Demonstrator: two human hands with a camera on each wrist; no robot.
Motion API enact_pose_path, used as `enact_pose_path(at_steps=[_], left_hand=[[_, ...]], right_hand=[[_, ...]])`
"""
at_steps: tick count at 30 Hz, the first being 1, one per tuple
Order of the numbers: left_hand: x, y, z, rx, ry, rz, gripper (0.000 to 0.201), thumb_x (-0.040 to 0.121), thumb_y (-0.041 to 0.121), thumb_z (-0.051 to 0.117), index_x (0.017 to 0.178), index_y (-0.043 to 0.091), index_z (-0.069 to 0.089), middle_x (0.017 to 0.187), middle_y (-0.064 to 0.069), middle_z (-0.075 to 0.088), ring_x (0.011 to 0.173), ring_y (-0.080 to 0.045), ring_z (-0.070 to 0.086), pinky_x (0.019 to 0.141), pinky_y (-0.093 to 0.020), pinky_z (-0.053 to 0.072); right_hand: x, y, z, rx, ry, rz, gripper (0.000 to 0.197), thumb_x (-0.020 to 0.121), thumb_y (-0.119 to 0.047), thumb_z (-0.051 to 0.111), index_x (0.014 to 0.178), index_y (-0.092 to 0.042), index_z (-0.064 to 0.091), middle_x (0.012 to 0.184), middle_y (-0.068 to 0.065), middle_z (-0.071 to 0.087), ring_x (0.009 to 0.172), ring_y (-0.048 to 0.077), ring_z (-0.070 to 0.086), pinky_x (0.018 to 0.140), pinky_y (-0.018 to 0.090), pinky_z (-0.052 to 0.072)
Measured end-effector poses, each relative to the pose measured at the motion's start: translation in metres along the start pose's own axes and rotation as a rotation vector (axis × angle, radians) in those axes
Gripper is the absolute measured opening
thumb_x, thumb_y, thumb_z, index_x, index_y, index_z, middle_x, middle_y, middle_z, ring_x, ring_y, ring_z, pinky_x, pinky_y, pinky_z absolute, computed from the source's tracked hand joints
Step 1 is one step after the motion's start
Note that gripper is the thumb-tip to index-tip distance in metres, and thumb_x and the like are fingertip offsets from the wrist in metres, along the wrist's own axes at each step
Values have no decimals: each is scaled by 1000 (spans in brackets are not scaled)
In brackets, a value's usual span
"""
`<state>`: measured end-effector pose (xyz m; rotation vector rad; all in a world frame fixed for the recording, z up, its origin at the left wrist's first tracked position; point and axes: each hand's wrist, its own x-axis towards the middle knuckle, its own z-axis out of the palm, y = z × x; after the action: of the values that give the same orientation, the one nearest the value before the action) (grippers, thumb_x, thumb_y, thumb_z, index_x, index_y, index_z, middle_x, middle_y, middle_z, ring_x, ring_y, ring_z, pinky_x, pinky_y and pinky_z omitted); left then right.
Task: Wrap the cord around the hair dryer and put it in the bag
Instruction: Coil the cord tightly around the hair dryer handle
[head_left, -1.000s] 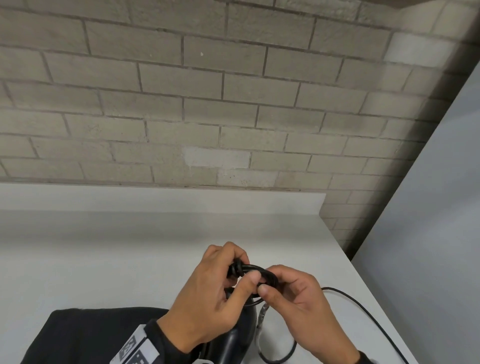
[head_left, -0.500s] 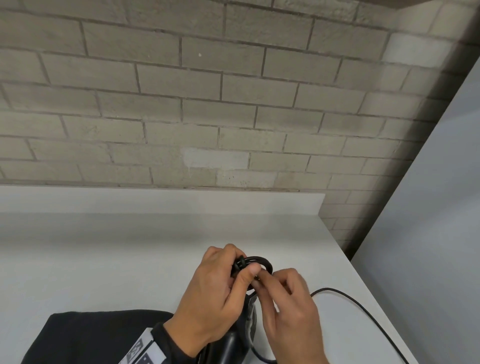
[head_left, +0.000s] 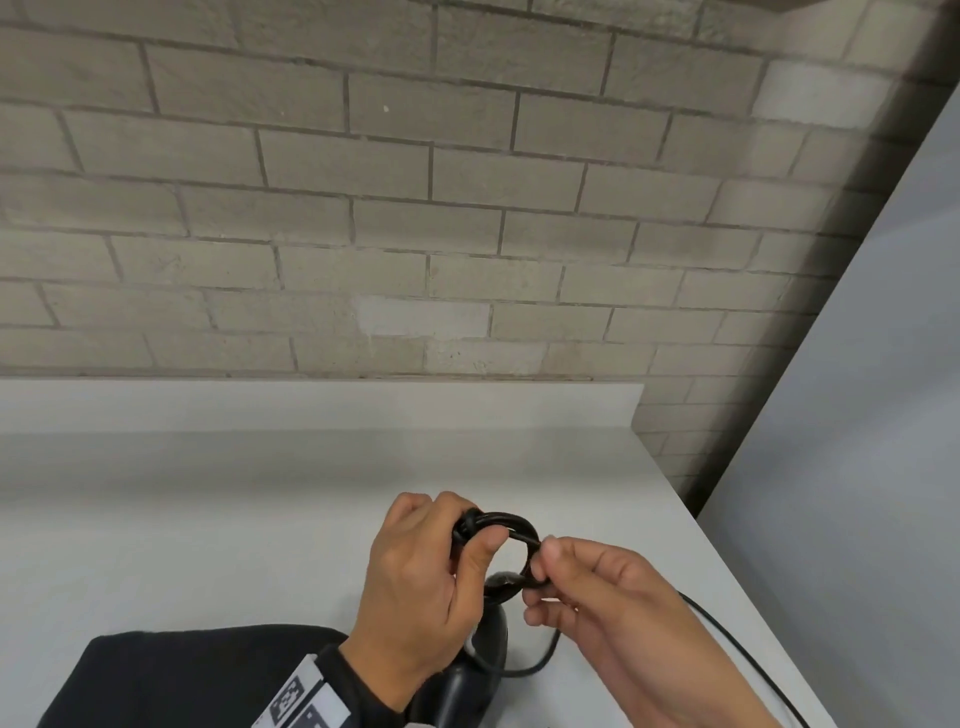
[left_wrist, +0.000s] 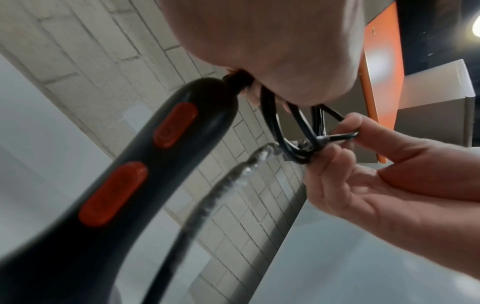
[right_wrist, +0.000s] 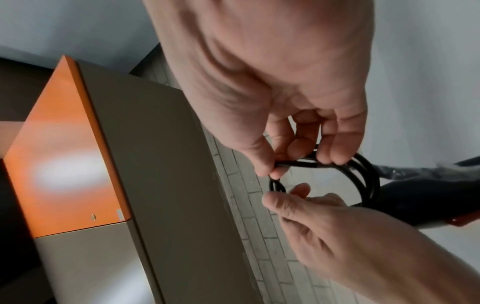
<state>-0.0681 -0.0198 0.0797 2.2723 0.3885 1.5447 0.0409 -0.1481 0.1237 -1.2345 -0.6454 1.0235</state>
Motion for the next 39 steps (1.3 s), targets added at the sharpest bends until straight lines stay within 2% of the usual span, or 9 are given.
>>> enact_pose_path(at_steps=[5, 9, 13, 16, 20, 23, 29, 34, 39], left_hand=[[-1, 5, 9, -80, 56, -96, 29, 101, 52, 42, 95, 25, 53, 72, 27, 43, 61, -2, 46, 56, -16, 40], [4, 8, 11, -112, 86, -133, 29, 100, 54, 42, 107, 27, 50, 58, 24, 42, 47, 3, 41, 49, -11, 35], [9, 6, 11, -8, 74, -10, 26, 103, 46, 41, 102, 23, 53, 53, 12, 48, 44, -6, 42, 42, -26, 40], [8, 5, 12, 9, 75, 19, 24, 103, 44, 43, 100, 22, 54, 51, 8, 49, 41, -12, 44, 40, -29, 40], [9, 8, 14, -15, 62, -1, 23, 103, 43, 43, 100, 23, 54, 54, 11, 49, 43, -6, 42, 41, -26, 40], [11, 5, 12, -44, 86, -84, 24, 103, 45, 43, 99, 24, 54, 56, 19, 42, 45, 1, 36, 42, -20, 36], [12, 1, 10, 6, 51, -64, 23, 103, 44, 42, 99, 25, 54, 57, 23, 34, 46, 2, 33, 44, -17, 33], [12, -2, 9, 41, 68, -54, 25, 103, 45, 39, 97, 25, 54, 56, 21, 35, 44, 0, 34, 41, -23, 36], [13, -4, 8, 28, 77, -101, 27, 104, 47, 37, 97, 26, 52, 54, 19, 34, 43, -5, 37, 40, -29, 37]], right_hand=[[-4, 3, 7, -344, 209, -241, 20, 73, -44, 64, 74, -26, 73, 76, -3, 72, 71, 11, 66, 70, 15, 50], [-9, 6, 15, -484, 284, -332, 17, 85, -37, 61, 75, -26, 71, 75, -5, 74, 69, 8, 67, 66, 17, 53], [-6, -3, 16, -73, 191, -82, 26, 81, -28, 63, 71, -4, 68, 67, 13, 71, 56, 20, 63, 56, 25, 54], [-5, -9, 12, 427, 82, 124, 33, 76, -33, 70, 69, -1, 65, 56, 13, 57, 45, 20, 52, 46, 30, 49], [-1, 2, 6, 700, -45, 92, 50, 47, -31, 97, 74, 0, 70, 58, 10, 53, 46, 19, 45, 45, 31, 42], [-1, 19, 1, 402, -59, -155, 56, 43, -30, 96, 86, -3, 74, 73, 11, 61, 59, 18, 50, 53, 28, 43], [-5, 50, 9, -322, 96, -501, 16, 71, -24, 73, 82, -33, 66, 119, -5, 67, 105, 15, 65, 91, 24, 49], [-4, 51, 16, -473, 140, -490, 15, 81, -27, 69, 76, -33, 56, 108, -13, 72, 107, 11, 66, 91, 19, 48], [-7, 39, 17, -246, 263, -553, 16, 79, -15, 67, 86, -30, 69, 92, 5, 75, 86, 15, 69, 79, 16, 51]])
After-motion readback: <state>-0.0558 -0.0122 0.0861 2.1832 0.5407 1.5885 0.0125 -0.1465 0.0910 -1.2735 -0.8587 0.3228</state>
